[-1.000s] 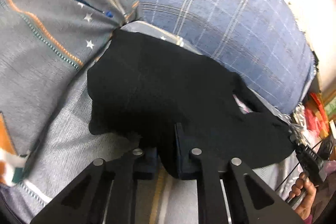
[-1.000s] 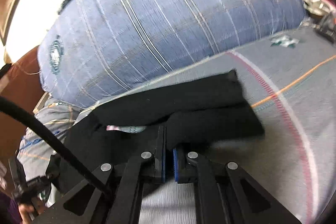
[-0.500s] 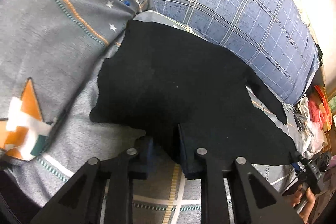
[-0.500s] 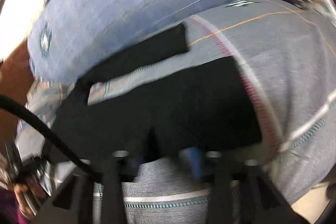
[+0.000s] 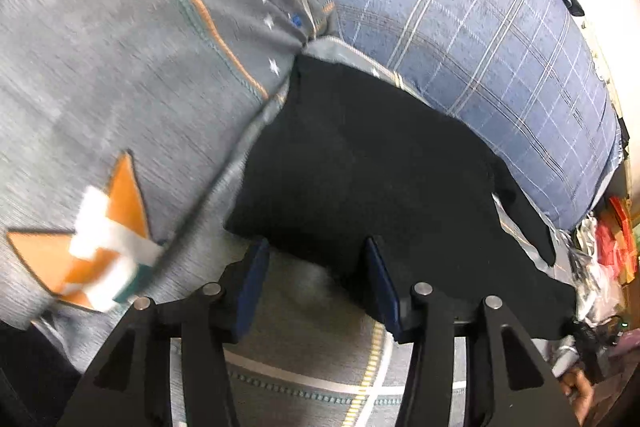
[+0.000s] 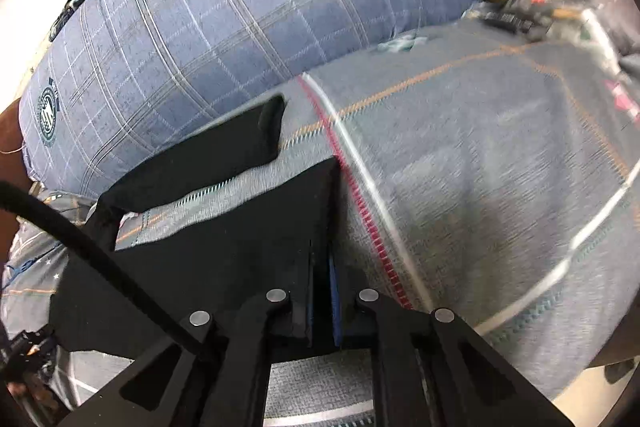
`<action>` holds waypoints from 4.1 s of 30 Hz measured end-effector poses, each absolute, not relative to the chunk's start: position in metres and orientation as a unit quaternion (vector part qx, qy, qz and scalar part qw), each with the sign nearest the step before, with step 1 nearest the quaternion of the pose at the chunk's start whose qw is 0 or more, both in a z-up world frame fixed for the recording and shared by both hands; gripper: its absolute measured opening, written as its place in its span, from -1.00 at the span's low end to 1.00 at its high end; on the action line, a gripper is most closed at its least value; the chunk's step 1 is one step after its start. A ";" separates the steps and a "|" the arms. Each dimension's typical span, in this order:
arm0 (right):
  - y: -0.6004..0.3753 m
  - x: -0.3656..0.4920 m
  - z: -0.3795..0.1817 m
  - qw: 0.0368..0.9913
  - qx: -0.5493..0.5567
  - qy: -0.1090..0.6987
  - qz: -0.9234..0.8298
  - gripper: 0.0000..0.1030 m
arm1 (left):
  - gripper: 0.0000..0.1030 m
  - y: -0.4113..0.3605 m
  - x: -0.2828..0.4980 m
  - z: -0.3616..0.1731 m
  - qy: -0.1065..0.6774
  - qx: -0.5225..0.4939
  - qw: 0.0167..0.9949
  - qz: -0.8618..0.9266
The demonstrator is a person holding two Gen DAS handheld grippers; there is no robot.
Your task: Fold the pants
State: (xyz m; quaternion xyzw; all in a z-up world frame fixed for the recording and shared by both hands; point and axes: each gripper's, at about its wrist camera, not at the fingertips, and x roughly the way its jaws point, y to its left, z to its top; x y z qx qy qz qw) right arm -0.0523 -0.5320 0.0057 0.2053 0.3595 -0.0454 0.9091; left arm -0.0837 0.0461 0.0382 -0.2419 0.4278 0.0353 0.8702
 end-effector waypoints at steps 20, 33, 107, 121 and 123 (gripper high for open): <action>-0.537 -0.034 -0.005 0.901 0.166 0.387 -0.102 -0.93 | 0.32 0.068 -0.089 0.038 0.436 -0.257 0.861 0.051; -0.352 -0.051 0.045 0.911 0.052 0.357 0.198 0.59 | 0.88 0.060 -0.078 0.022 0.464 -0.235 0.853 0.045; -0.281 0.149 0.057 0.851 -0.078 0.407 0.323 0.68 | 0.81 0.009 0.107 0.066 0.482 -0.011 0.865 -0.135; -0.277 0.227 0.004 0.806 -0.137 0.465 0.339 0.68 | 0.81 -0.013 0.188 0.025 0.528 0.083 0.819 -0.208; -0.276 0.232 -0.005 0.795 -0.124 0.482 0.347 0.59 | 0.81 -0.019 0.194 0.016 0.538 0.108 0.811 -0.203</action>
